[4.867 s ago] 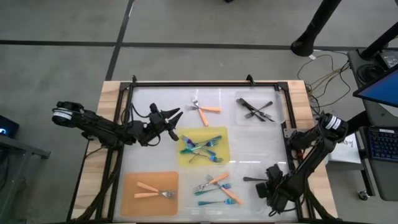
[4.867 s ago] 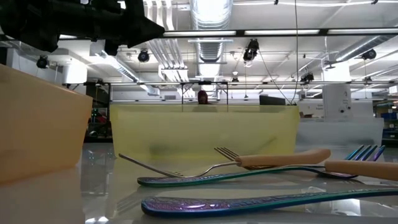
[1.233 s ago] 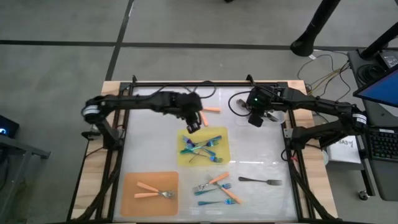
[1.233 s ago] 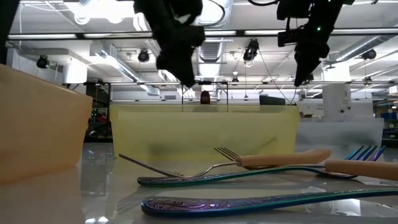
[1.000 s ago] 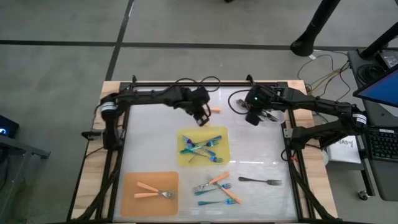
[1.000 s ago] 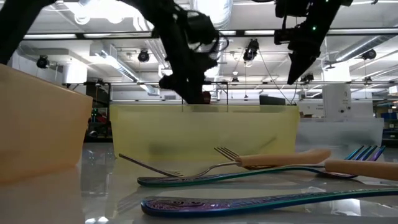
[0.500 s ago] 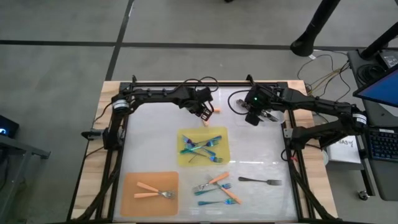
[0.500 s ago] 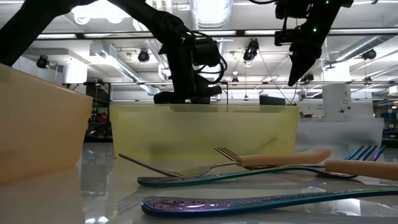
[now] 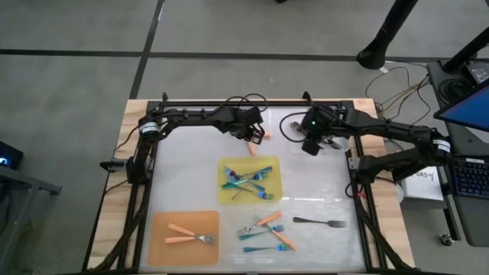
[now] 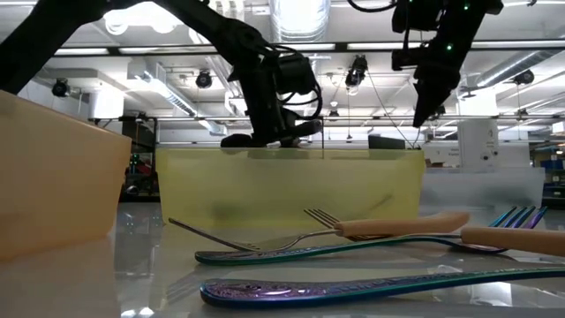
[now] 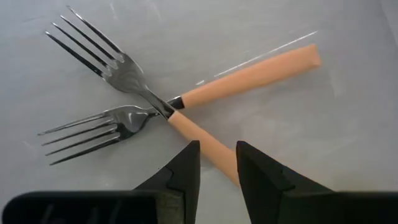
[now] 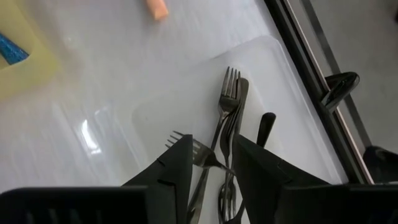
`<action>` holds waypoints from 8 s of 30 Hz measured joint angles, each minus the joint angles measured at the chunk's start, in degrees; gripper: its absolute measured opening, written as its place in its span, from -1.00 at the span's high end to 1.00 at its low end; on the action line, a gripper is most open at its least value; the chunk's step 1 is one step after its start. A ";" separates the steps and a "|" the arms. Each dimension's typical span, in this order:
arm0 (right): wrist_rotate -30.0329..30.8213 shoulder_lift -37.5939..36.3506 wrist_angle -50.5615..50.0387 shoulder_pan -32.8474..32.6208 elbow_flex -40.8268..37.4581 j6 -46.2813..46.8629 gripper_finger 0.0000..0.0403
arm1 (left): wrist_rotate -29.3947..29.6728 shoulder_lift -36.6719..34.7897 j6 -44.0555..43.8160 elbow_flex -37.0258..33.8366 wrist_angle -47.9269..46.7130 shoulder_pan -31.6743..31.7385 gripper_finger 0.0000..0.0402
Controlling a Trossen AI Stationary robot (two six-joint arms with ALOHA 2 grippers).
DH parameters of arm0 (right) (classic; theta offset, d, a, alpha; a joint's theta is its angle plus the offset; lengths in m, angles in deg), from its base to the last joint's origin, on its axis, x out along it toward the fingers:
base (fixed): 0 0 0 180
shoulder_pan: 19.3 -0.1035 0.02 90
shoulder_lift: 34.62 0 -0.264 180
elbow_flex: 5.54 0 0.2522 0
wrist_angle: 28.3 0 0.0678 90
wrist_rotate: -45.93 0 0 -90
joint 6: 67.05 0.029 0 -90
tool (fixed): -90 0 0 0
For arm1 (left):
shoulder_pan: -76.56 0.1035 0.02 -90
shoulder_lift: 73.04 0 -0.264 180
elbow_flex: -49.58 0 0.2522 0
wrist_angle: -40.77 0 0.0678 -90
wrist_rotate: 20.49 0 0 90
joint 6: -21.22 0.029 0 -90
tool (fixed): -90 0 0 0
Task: Sort silverware by color (type)
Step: Put the orange fork into the orange bin
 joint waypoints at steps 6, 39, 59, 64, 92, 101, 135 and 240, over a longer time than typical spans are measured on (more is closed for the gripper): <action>-0.02 0.00 -0.19 0.00 -0.91 0.16 0.52 | 2.44 0.00 -2.96 -0.07 0.00 0.17 0.43; -0.02 0.00 -2.58 0.00 -1.16 0.18 0.49 | 2.51 27.24 -6.65 37.58 -32.50 -0.37 0.79; 0.00 0.00 -1.86 0.02 -2.37 0.86 0.49 | 11.34 22.95 3.13 42.06 -34.43 -1.66 0.86; -0.01 -0.02 -1.25 0.04 -3.84 1.33 0.51 | 13.68 20.94 7.12 41.72 -43.34 -4.01 0.86; -0.02 -0.04 3.50 0.04 -10.54 3.69 0.54 | -3.87 -29.00 -5.89 -12.20 -23.32 -36.72 0.81; -0.02 -0.04 4.44 0.00 -10.52 3.92 0.48 | -6.30 -37.25 -25.76 -22.63 -18.28 -56.99 0.81; -0.52 -0.04 6.93 0.07 -10.45 7.24 0.47 | 2.13 -34.97 -11.56 -20.15 -22.19 -49.86 0.49; -16.98 19.80 23.50 -12.15 13.24 0.79 0.83 | 28.47 -51.26 20.18 -82.16 102.08 -30.90 0.49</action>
